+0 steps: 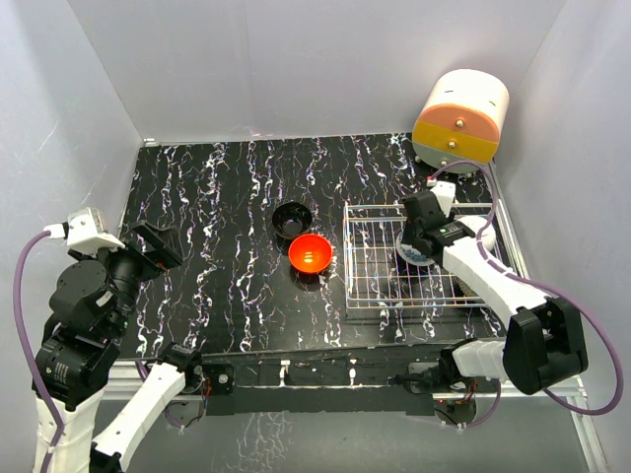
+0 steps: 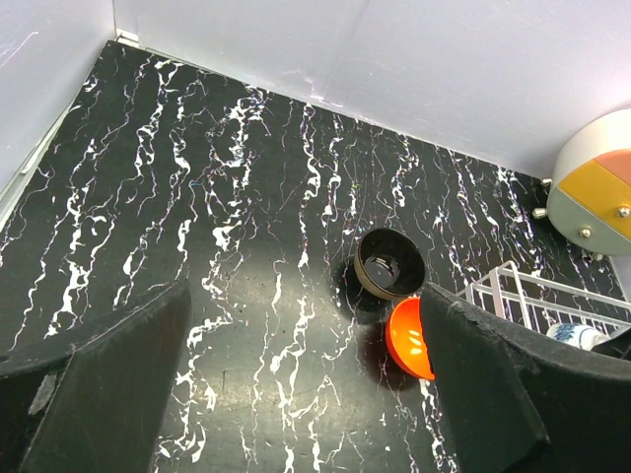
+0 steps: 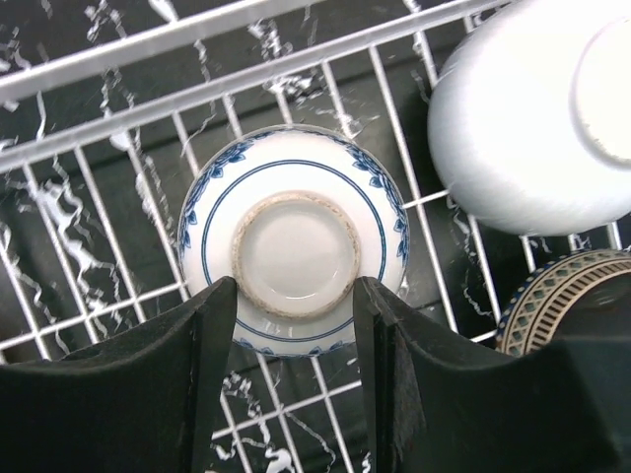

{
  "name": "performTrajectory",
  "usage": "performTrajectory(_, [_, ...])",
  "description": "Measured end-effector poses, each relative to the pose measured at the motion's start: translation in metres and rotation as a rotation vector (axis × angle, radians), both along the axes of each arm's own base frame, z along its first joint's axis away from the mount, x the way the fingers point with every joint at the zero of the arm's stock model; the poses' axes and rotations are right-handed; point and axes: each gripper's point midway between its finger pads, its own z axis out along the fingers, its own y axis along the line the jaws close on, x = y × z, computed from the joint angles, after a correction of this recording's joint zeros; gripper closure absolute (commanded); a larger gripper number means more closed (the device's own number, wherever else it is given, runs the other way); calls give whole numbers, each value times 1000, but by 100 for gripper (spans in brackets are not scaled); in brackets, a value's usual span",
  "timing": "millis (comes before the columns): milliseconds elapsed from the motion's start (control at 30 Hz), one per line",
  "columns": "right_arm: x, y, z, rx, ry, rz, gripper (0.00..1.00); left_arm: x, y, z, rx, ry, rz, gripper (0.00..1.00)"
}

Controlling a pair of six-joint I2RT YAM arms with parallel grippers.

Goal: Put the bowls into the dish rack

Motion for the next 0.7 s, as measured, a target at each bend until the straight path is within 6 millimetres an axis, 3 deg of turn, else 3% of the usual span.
performTrajectory(233, [17,-27,1,-2,-39,-48,46,0,0,-1,1,4,0,3])
performTrajectory(333, [22,-28,1,4,-50,-45,43,0,0,-1,1,4,0,3])
performTrajectory(500, [27,-25,0,15,-68,-21,24,0,0,-1,1,4,0,3])
performTrajectory(700, [30,-20,2,29,-82,3,22,0,0,-1,1,4,0,3])
